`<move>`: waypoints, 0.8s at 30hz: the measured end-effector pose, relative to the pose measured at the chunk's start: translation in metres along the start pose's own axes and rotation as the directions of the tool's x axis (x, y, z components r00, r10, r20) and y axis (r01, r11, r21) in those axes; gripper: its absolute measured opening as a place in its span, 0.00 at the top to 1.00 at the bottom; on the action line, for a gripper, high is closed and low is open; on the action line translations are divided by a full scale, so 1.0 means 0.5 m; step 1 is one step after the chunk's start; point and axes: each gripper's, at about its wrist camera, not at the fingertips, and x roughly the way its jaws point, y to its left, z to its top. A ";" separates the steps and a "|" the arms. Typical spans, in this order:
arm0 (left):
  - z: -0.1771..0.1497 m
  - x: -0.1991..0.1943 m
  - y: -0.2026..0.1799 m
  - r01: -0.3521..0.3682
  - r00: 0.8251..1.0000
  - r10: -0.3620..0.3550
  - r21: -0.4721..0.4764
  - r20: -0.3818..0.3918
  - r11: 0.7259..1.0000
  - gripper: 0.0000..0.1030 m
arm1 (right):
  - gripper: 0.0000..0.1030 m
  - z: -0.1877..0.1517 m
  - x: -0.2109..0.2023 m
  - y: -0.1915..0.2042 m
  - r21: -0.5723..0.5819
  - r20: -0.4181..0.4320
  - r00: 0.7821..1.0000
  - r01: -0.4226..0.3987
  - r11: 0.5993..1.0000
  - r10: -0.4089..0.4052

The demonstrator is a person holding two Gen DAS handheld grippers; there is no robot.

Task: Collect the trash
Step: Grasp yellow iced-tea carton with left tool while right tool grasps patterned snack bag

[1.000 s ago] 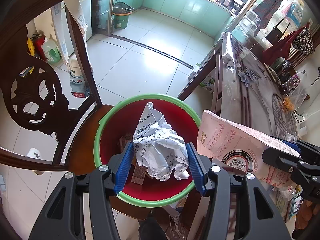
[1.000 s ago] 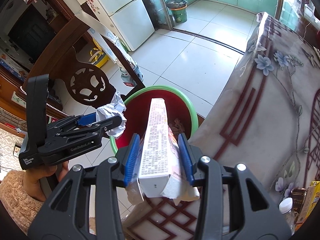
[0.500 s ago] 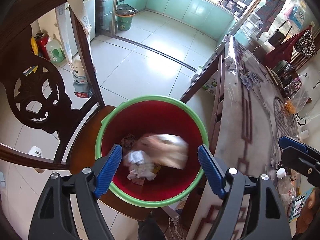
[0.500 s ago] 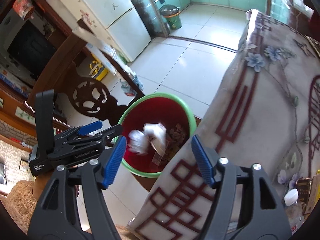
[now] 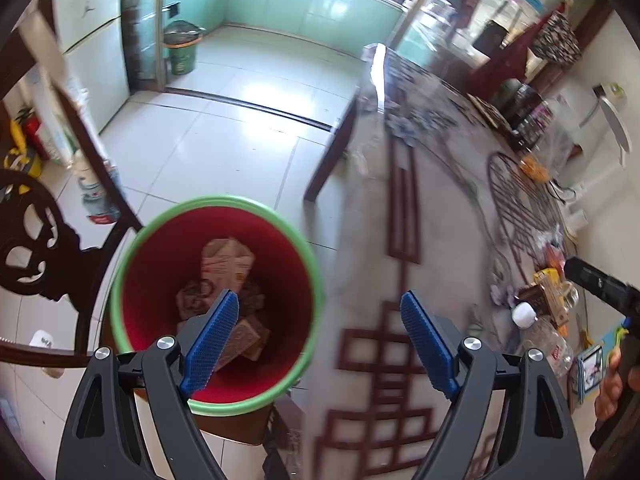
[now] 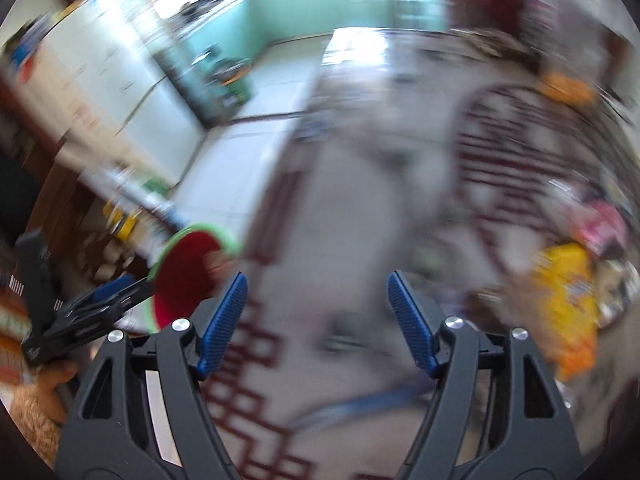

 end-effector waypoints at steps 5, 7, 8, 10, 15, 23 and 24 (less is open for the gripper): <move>-0.010 0.020 -0.103 0.036 0.999 -0.035 0.064 -0.015 0.997 0.23 | 0.21 -0.023 -0.071 -0.243 0.242 0.050 0.982 0.164 0.956 -0.181; -0.017 0.028 -0.139 0.039 0.999 -0.037 0.077 -0.021 0.996 0.23 | 0.21 -0.043 -0.090 -0.353 0.338 0.034 0.968 0.223 0.914 -0.249; -0.022 0.035 -0.166 0.044 0.999 -0.041 0.077 -0.033 0.996 0.23 | 0.21 -0.051 -0.094 -0.387 0.369 0.025 0.963 0.239 0.898 -0.267; -0.029 0.047 -0.216 0.061 0.997 -0.057 0.089 -0.051 0.994 0.23 | 0.21 -0.075 -0.108 -0.483 0.462 0.007 0.957 0.254 0.850 -0.290; -0.050 0.072 -0.360 0.116 0.992 -0.107 0.132 -0.073 0.984 0.23 | 0.21 -0.108 -0.087 -0.631 0.584 -0.048 0.973 0.210 0.784 -0.225; -0.081 0.112 -0.624 0.241 0.967 -0.217 0.202 -0.135 0.949 0.22 | 0.22 -0.084 -0.015 -0.668 0.537 -0.064 0.992 0.129 0.834 -0.113; -0.086 0.120 -0.652 0.251 0.964 -0.223 0.213 -0.146 0.944 0.22 | 0.34 -0.080 -0.003 -0.666 0.506 -0.081 0.991 0.137 0.852 -0.111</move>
